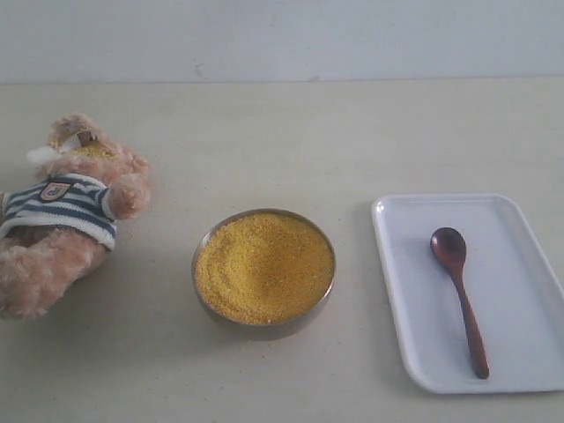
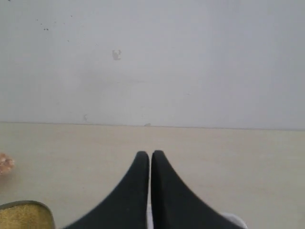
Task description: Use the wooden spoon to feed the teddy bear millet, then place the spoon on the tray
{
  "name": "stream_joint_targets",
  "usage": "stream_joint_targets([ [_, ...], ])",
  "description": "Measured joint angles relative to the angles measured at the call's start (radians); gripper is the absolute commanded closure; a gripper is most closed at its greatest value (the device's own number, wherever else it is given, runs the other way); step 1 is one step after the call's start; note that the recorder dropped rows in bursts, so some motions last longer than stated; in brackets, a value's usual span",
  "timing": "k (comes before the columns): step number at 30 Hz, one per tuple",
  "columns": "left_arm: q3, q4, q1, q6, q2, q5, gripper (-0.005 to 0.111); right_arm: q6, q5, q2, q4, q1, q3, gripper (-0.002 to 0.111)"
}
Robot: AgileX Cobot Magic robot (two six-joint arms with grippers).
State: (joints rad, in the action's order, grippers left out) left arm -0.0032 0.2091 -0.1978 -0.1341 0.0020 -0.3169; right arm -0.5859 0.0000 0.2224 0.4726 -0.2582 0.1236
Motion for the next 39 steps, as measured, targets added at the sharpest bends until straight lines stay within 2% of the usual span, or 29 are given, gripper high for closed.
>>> stream_joint_targets([
  [3, 0.0, 0.0, 0.0, 0.0, 0.0, 0.002, 0.103, 0.002, 0.0, -0.1, -0.004, 0.076, -0.103, 0.107],
  [8, 0.0, 0.0, 0.0, 0.0, 0.0, 0.002, 0.103, 0.052, 0.094, -0.203, -0.01, 0.098, -0.119, 0.107],
  [10, 0.0, 0.0, 0.0, 0.0, 0.0, 0.002, 0.103, 0.162, 0.17, -0.215, -0.1, 0.098, -0.119, 0.107],
  [13, 0.0, 0.0, 0.0, 0.0, 0.0, 0.002, 0.103, 0.608, 0.332, -0.216, -0.484, 0.098, -0.124, 0.107],
  [16, 0.0, 0.0, 0.0, 0.0, 0.0, 0.002, 0.103, 0.761, 0.361, -0.217, -0.617, 0.098, -0.125, 0.107],
  [39, 0.0, 0.0, 0.0, 0.0, 0.0, 0.002, 0.103, 0.788, 0.361, -0.217, -0.639, 0.098, -0.125, 0.107],
])
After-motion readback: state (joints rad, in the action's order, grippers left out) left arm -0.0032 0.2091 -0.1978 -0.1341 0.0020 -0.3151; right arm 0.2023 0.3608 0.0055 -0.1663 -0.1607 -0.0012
